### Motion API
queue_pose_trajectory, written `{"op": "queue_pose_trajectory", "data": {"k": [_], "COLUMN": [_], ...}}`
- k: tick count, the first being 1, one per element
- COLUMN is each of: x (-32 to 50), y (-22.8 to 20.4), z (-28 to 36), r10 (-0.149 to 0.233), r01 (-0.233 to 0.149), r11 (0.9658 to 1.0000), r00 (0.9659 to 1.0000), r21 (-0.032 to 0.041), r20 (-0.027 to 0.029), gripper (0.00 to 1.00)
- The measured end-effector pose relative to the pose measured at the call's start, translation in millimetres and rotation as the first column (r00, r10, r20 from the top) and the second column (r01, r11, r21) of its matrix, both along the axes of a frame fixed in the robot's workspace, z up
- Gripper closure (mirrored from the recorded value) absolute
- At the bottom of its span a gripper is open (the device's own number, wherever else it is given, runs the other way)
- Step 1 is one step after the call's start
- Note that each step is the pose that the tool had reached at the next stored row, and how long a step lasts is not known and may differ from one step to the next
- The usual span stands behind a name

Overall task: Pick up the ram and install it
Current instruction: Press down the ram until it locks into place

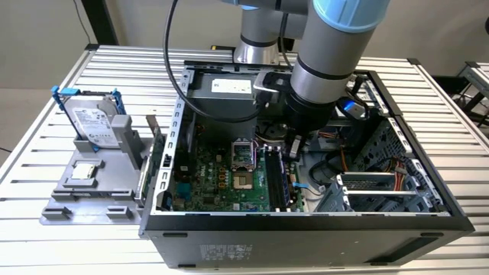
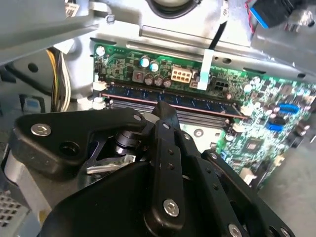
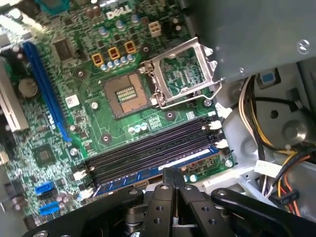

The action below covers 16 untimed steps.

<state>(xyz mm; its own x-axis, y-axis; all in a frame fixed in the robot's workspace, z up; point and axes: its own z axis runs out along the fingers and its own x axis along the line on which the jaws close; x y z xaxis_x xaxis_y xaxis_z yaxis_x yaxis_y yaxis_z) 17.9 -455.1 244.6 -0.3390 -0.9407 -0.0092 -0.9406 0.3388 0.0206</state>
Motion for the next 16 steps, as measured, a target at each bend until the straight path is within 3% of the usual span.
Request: {"op": "queue_pose_trajectory", "data": {"k": [4,8,11,16], "x": [0.0,0.0,0.0,0.0], "y": [0.0,0.0,0.0,0.0], "z": [-0.3,-0.8,-1.2,-2.2], "r10": [0.073,0.145,0.199,0.279], "r01": [-0.073,-0.145,-0.199,-0.279], "r11": [0.9973,0.9894,0.9801,0.9604], "r00": [0.9973,0.9894,0.9801,0.9604], "r21": [0.0000,0.0000,-0.0001,0.0003], "r20": [0.0000,0.0000,0.0000,0.0002], "gripper": [1.00,1.00,1.00,1.00]}}
